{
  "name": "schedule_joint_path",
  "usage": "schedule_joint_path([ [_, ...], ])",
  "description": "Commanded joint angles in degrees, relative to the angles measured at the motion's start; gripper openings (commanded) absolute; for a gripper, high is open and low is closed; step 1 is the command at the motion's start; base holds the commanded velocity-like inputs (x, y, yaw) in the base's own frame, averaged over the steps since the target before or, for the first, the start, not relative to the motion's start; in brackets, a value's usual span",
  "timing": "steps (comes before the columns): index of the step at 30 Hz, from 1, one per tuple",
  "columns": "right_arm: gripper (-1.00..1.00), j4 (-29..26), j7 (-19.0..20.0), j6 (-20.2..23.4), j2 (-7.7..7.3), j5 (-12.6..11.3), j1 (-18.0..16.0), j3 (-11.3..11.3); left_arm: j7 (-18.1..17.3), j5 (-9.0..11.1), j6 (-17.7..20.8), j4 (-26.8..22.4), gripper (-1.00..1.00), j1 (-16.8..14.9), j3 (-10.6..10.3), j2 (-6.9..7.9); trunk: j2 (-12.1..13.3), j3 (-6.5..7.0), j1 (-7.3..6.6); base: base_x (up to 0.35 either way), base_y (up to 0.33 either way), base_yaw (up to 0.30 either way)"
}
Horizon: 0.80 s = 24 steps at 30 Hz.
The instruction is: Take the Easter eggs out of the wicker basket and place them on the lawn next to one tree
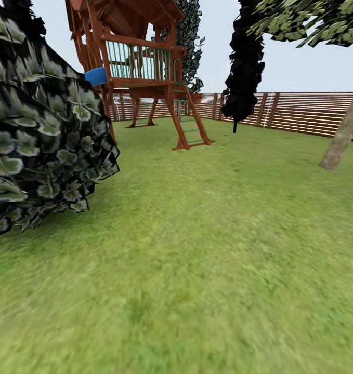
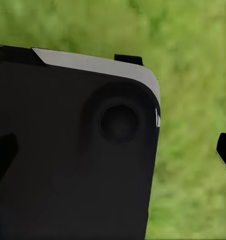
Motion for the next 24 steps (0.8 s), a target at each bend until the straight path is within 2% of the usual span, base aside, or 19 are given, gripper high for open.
schedule_joint_path([
  [1, 1.0, 0.04, -0.04, -0.15, -0.01, 0.52, -0.03, 0.0, -0.03, 0.07, -0.19, 0.06, 1.0, -0.04, 0.29, -0.01, -0.02, -0.05, 0.03, 0.324, 0.0, 0.0],
  [24, 1.0, 0.04, -0.04, -0.15, -0.01, 0.52, -0.04, 0.0, -0.03, 0.07, -0.19, 0.06, 1.0, -0.04, 0.29, -0.01, -0.02, -0.05, 0.03, 0.324, 0.0, 0.0],
])
